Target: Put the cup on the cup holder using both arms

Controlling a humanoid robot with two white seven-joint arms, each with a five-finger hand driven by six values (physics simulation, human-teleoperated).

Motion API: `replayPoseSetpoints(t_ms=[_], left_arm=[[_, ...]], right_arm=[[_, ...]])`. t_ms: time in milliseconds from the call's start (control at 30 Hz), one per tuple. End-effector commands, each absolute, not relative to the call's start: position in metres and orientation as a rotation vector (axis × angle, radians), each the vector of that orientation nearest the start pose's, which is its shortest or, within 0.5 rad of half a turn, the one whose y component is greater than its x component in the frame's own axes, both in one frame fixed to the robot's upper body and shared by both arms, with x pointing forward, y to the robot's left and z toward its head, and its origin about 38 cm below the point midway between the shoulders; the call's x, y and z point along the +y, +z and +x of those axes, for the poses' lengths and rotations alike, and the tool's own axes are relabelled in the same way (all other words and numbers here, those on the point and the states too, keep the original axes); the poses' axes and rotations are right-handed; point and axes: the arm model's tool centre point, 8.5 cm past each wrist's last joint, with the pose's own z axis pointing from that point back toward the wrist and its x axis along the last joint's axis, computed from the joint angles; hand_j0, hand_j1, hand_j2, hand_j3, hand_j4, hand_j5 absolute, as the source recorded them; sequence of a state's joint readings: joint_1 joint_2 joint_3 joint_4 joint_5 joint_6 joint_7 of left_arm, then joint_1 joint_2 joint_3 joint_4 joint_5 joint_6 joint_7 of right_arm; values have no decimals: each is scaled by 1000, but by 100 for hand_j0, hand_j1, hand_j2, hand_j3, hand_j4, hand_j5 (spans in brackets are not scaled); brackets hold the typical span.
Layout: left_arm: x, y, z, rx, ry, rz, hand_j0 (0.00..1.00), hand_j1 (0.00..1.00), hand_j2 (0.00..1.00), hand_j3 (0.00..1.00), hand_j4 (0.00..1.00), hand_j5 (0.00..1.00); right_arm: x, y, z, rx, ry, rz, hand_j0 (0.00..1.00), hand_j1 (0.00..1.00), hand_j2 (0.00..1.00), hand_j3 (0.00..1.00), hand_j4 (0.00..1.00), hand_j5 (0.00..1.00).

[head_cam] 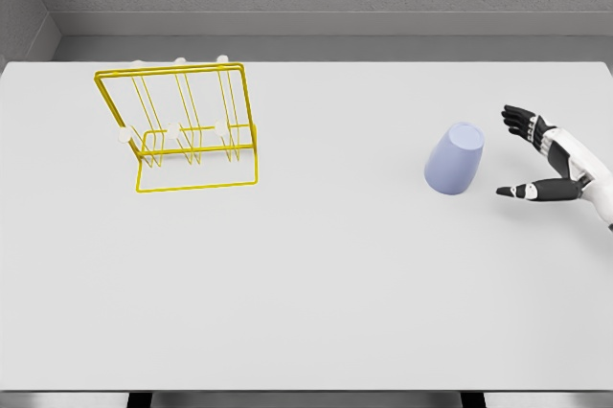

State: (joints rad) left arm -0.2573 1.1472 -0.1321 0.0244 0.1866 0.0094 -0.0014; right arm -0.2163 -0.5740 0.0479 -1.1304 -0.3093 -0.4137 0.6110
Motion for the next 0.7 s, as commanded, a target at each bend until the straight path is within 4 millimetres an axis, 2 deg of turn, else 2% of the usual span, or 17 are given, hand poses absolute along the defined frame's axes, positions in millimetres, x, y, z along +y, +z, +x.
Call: replayPoseSetpoints(t_ms=[0,67,167,233,267,300,333,367,400,433,467,500,533,567,600,633,667], left_arm=[[840,238,76,-344,225,1299,100,100,100,100,100,100],[838,251,114,-478,253,1295,100,100,100,100,100,100],[813,280,208,-806,-10,1285,100,100,100,100,100,100],[792,276,238,-1007,-142,1255,100,100,100,100,100,100],[776,294,255,-1216,-235,1256,100,100,100,100,100,100],[748,296,283,-1491,-195,1198,100,100,100,100,100,100],[717,309,314,-1649,-252,1106,100,100,100,100,100,100],[669,329,349,-1790,-416,996,100,100,100,100,100,100],[621,336,374,-1930,-484,910,100,100,100,100,100,100],[572,347,389,-2065,-551,829,100,100,100,100,100,100],[534,353,396,-2166,-591,759,100,100,100,100,100,100],[495,372,392,-2284,-666,702,100,100,100,100,100,100],[475,371,382,-2331,-697,633,100,100,100,100,100,100],[448,356,367,-2367,-702,531,100,100,100,100,100,100],[426,351,353,-2396,-726,475,100,100,100,100,100,100],[419,341,349,-2385,-730,437,100,100,100,100,100,100],[399,323,356,-2357,-757,345,100,100,100,100,100,100]], right_arm=[[-422,105,397,-1595,732,51,100,100,100,100,100,100],[-424,99,396,-1579,710,53,100,100,100,100,100,100],[-424,97,395,-1576,709,56,100,100,100,100,100,100],[-423,98,396,-1578,708,57,100,100,100,100,100,100],[-423,98,396,-1578,707,56,100,100,100,100,100,100],[-423,98,396,-1573,705,58,100,100,100,100,100,100],[-424,98,396,-1575,705,57,100,100,100,100,100,100],[-424,98,396,-1579,705,57,100,100,100,100,100,100],[-423,99,396,-1580,706,57,100,100,100,100,100,100],[-423,98,396,-1579,707,56,100,100,100,100,100,100],[-423,98,396,-1580,709,56,100,100,100,100,100,100],[-424,98,395,-1577,709,56,100,100,100,100,100,100],[-424,97,395,-1577,709,56,100,100,100,100,100,100],[-424,97,394,-1578,710,56,100,100,100,100,100,100],[-424,97,394,-1575,712,54,100,100,100,100,100,100],[-424,97,394,-1576,711,55,100,100,100,100,100,100],[-424,97,395,-1576,710,55,100,100,100,100,100,100]])
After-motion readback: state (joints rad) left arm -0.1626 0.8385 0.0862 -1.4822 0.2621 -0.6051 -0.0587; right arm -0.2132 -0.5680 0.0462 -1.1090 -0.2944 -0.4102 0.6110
